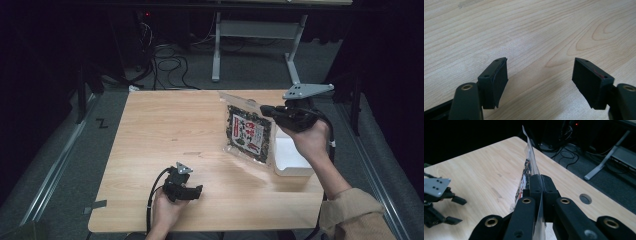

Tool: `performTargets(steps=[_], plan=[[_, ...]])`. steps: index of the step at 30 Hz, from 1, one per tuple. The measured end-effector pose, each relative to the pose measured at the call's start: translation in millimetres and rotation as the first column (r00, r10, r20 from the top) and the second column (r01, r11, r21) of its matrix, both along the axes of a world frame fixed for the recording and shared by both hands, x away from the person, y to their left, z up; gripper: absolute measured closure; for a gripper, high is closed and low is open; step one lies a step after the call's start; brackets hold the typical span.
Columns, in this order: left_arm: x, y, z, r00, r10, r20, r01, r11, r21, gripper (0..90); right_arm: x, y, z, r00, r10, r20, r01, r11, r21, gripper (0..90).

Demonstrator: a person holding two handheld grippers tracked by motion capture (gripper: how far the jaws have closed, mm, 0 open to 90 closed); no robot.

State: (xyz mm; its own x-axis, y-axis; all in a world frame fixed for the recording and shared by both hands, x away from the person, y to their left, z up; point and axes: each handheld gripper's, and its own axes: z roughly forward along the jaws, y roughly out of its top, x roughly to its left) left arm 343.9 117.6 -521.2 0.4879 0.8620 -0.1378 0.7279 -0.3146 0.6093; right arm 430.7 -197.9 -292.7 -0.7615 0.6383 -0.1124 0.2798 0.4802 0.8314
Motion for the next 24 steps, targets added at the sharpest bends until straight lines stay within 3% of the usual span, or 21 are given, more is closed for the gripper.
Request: performTargets(steps=[24], plan=[[1.6, -1.4, -2.8, 0.9999, -0.002, -0.012, 0.002, 1.0, 0.003, 28.9, 15.5, -26.1, 32.1, 0.99, -0.128, 0.059, 0.126, 0.991, 0.042, 89.8]])
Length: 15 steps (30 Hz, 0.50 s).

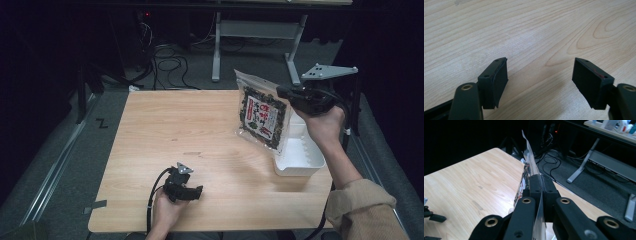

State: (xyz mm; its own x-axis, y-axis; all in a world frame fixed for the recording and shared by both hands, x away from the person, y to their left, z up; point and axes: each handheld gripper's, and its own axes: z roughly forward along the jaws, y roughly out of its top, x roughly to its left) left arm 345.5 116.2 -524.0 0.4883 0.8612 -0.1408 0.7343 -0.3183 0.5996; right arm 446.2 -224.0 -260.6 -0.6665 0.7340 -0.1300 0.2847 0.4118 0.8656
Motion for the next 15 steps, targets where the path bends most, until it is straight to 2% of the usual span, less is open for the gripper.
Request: performTargets(steps=[10, 15], plan=[[0.5, -0.4, 0.2, 1.0, -0.007, -0.005, 0.007, 1.0, 0.007, 28.8, 1.5, -14.8, 2.9, 0.9993, -0.035, 0.012, 0.034, 0.999, 0.015, 89.8], [-0.3, 0.4, 1.4, 1.0, -0.005, 0.001, 0.005, 1.0, 0.002, 28.7, -0.7, -28.0, 3.8, 0.9983, -0.056, 0.014, 0.056, 0.998, 0.024, 89.8]])
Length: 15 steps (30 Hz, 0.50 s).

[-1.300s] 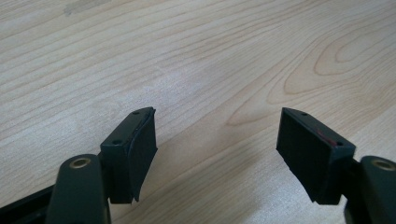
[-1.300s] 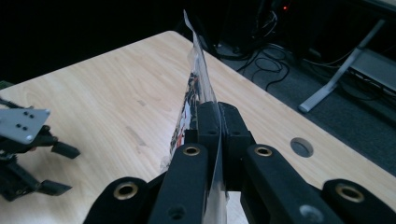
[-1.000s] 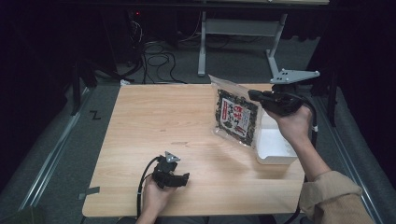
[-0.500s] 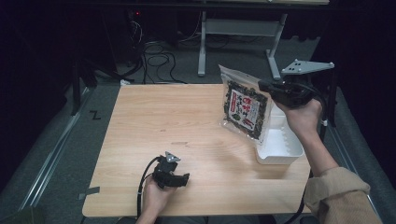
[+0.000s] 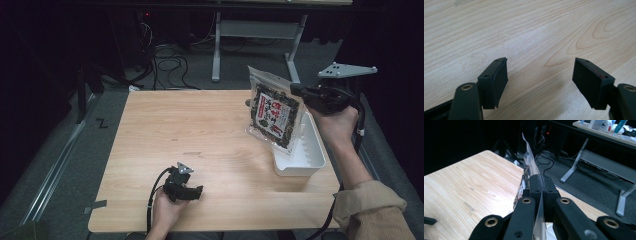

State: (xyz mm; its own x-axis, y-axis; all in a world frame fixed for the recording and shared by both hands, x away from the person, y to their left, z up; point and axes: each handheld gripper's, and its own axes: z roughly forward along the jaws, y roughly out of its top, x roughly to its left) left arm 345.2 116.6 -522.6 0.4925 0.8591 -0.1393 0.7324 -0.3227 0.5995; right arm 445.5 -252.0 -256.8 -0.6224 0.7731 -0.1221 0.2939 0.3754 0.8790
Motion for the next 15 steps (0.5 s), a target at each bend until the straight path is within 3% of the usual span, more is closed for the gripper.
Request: performTargets(steps=[15], plan=[[0.6, 2.1, 1.5, 1.0, 0.009, 0.004, -0.008, 0.9999, -0.007, 28.6, -3.1, -31.2, 4.3, 0.9983, -0.054, 0.021, 0.053, 0.998, 0.014, 90.0]])
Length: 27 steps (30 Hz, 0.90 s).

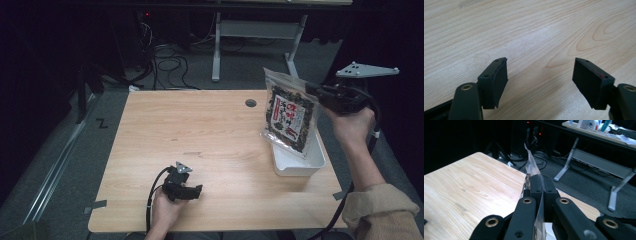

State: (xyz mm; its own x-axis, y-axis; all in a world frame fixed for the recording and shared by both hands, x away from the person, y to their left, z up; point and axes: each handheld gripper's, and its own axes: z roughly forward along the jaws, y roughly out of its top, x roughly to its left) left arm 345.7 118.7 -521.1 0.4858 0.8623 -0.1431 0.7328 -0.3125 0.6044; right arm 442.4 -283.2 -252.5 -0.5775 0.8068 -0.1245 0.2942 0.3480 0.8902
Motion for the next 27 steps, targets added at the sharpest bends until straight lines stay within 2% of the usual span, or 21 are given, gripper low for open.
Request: performTargets(steps=[16, 27], plan=[[-0.8, -0.6, -0.5, 1.0, -0.003, 0.0, 0.003, 1.0, 0.005, 28.8, -4.9, -30.6, -2.9, 0.9981, -0.061, 0.008, 0.06, 0.998, 0.019, 90.0], [-0.8, -1.3, -0.9, 1.0, -0.004, 0.0, 0.004, 1.0, 0.008, 28.7, -7.3, -41.2, -5.4, 0.9964, -0.082, 0.018, 0.082, 0.996, 0.035, 90.0]])
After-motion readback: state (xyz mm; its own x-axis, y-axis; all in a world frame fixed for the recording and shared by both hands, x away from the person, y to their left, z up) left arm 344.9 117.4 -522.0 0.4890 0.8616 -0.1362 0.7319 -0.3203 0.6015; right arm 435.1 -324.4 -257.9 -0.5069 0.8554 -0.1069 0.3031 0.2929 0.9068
